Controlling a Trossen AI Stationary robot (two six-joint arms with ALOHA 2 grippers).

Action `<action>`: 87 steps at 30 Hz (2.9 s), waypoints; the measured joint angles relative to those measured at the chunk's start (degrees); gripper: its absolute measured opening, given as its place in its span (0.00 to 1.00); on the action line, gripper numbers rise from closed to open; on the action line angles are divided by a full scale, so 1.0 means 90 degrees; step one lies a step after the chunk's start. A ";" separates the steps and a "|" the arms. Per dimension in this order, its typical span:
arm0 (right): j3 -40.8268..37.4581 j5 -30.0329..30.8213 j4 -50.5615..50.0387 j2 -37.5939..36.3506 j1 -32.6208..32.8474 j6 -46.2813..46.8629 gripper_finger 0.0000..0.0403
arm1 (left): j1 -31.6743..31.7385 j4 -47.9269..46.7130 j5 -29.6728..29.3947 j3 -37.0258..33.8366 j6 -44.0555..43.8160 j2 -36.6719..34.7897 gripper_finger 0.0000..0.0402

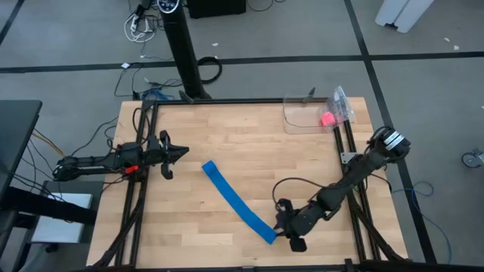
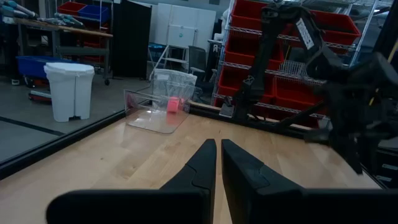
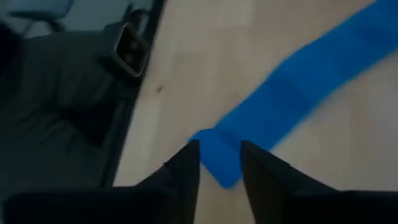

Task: Roll bandage
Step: Roll the blue bandage

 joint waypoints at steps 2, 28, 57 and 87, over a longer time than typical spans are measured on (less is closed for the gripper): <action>0.0000 -0.0162 0.0377 0.0357 -0.0103 -0.0056 0.15 | 0.0000 -0.0009 -0.0002 0.0000 0.0000 0.0001 0.08; 0.0049 -0.0467 0.0126 0.0509 0.0317 0.2357 0.11 | 0.0002 -0.0231 -0.0132 0.0000 -0.0161 0.0000 0.08; 0.0046 -0.0930 -0.0339 0.0517 -0.0377 0.4064 0.28 | 0.0000 -0.0285 -0.0114 0.0000 -0.0330 -0.0001 0.08; -0.0243 -0.1037 0.0215 0.0519 -0.0426 0.4270 0.27 | 0.0000 -0.0309 -0.0117 0.0000 -0.0333 0.0001 0.08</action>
